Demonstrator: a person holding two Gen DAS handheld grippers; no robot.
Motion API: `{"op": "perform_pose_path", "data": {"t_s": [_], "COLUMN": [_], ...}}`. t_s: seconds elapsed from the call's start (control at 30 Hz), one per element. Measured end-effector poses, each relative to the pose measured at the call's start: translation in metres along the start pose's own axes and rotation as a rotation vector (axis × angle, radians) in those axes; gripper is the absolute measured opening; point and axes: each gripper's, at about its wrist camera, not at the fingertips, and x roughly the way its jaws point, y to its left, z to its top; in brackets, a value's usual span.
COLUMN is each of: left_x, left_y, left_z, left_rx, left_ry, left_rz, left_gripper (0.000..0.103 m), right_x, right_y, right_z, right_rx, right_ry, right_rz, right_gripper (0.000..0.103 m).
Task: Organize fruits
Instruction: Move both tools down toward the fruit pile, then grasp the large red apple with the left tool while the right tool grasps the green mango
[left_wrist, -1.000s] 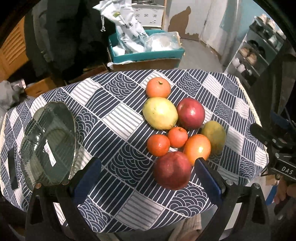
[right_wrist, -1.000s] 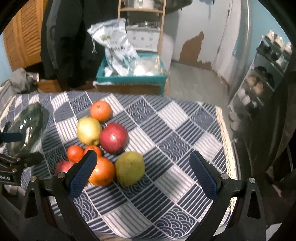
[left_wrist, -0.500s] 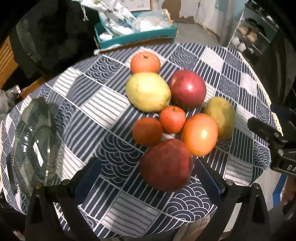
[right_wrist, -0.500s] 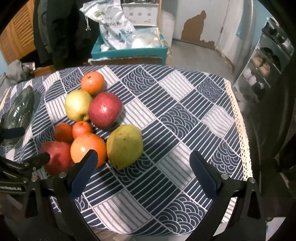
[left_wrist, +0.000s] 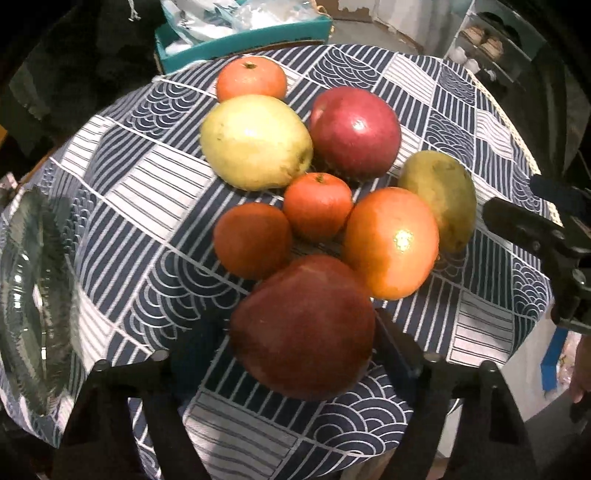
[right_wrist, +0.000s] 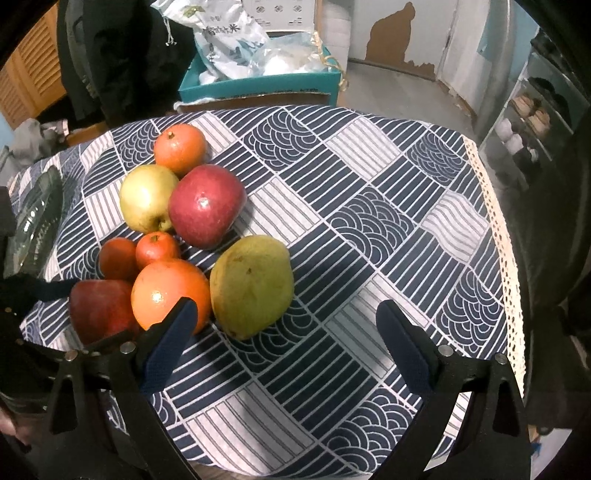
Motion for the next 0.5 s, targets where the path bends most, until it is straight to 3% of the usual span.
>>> {"op": "perform_pose_path", "data": {"t_s": [0.27,0.5], "left_x": [-0.004,-0.025], "left_y": [0.003,0.019], "left_z": [-0.002,0.001], "left_rx": [-0.004,-0.034], "left_ry": [-0.015,-0.080], "left_rz": [-0.021,-0.012], "left_gripper": [0.075,0.075], "right_x": [0.007,0.022], "right_y": [0.001,0.002], "right_z": [0.004,0.012], "right_rx": [0.006,0.033], "right_ry": [0.008,0.029], "right_rz": [0.007,0.031], "right_gripper": [0.097,0.097]}}
